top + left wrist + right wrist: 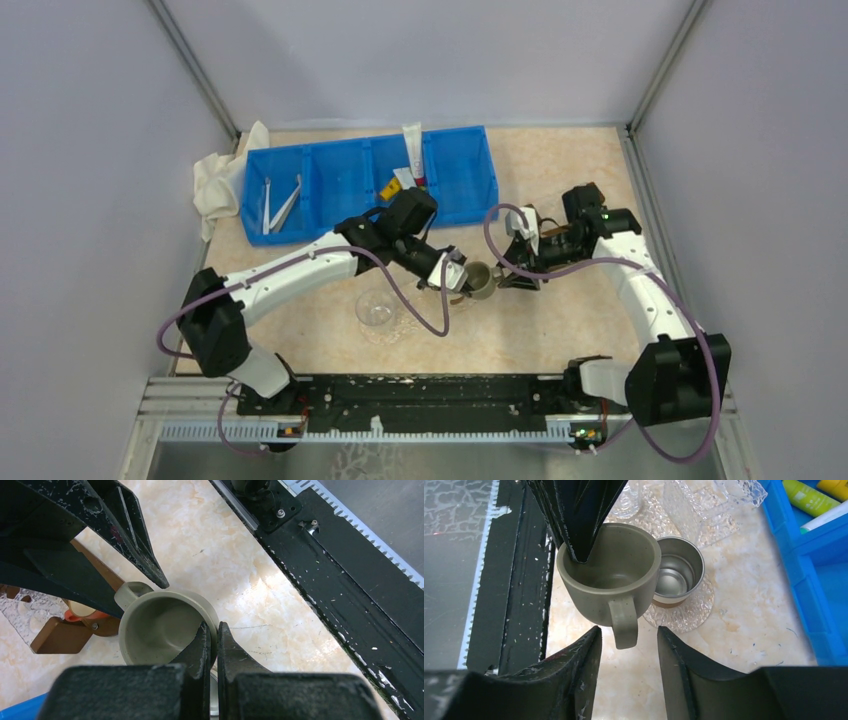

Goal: Prepare toiletry sets of a toothbrush and toothpaste on the tray
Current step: Place the cup on the tray.

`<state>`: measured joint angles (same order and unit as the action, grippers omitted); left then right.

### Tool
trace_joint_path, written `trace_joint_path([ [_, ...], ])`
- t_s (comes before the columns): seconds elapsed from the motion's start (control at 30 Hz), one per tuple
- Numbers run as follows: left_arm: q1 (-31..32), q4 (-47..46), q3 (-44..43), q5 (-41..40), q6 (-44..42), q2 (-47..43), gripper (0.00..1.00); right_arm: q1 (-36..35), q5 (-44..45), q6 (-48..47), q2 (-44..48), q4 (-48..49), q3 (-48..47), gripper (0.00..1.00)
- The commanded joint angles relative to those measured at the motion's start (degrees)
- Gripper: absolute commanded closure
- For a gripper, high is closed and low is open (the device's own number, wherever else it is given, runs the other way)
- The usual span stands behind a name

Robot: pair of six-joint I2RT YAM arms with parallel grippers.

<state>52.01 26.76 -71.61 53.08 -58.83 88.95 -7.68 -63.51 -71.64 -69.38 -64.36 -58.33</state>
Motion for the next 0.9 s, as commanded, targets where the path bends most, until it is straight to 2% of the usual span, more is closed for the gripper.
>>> trace_joint_path([
  [0.0,0.61,0.39,-2.43,1.76,-2.10,0.47,1.00,-1.51,-2.40,-1.57,-0.31,-0.48,-2.88,0.58],
  [0.13,0.57,0.73,-2.89,1.52,-2.11,1.02,1.00,-1.59,-2.52,-1.58,-0.29,-0.87,-3.21,0.68],
  [0.2,0.57,0.83,-3.07,1.50,-2.12,1.22,0.99,-1.59,-2.79,-1.57,-0.31,-1.15,-3.49,0.80],
  [0.27,0.56,0.83,-3.18,1.54,-2.09,1.40,0.97,-1.63,-3.08,-1.73,-0.36,-1.39,-3.61,0.98],
  [0.3,0.55,0.77,-3.16,1.34,-2.10,1.36,0.95,-1.61,-3.19,-1.78,-0.25,-1.69,-3.82,1.00],
  [0.37,0.59,-0.80,-2.48,0.18,-1.02,0.78,0.83,-1.63,-3.79,-1.78,-0.08,-2.34,-4.50,1.00],
  [0.4,0.57,-3.62,-1.65,-1.07,0.48,0.08,0.70,-1.57,-3.95,-1.71,0.10,-2.65,-4.91,1.00],
  [0.5,0.41,-12.92,2.45,-5.63,5.89,-3.57,0.49,-1.49,-4.32,-0.31,0.61,-2.36,-5.61,1.00],
  [0.63,-1.52,-26.66,8.95,-7.41,15.39,-10.54,0.35,0.92,-6.09,1.53,1.20,-1.68,-6.19,1.00],
  [0.73,-5.00,-37.56,14.15,-6.61,25.75,-15.77,0.24,4.08,-8.65,2.01,2.08,-1.75,-6.54,1.00],
  [0.87,-13.51,-48.87,16.13,-0.77,43.62,-18.31,0.24,8.93,-11.49,6.10,4.40,1.67,-6.10,1.00],
])
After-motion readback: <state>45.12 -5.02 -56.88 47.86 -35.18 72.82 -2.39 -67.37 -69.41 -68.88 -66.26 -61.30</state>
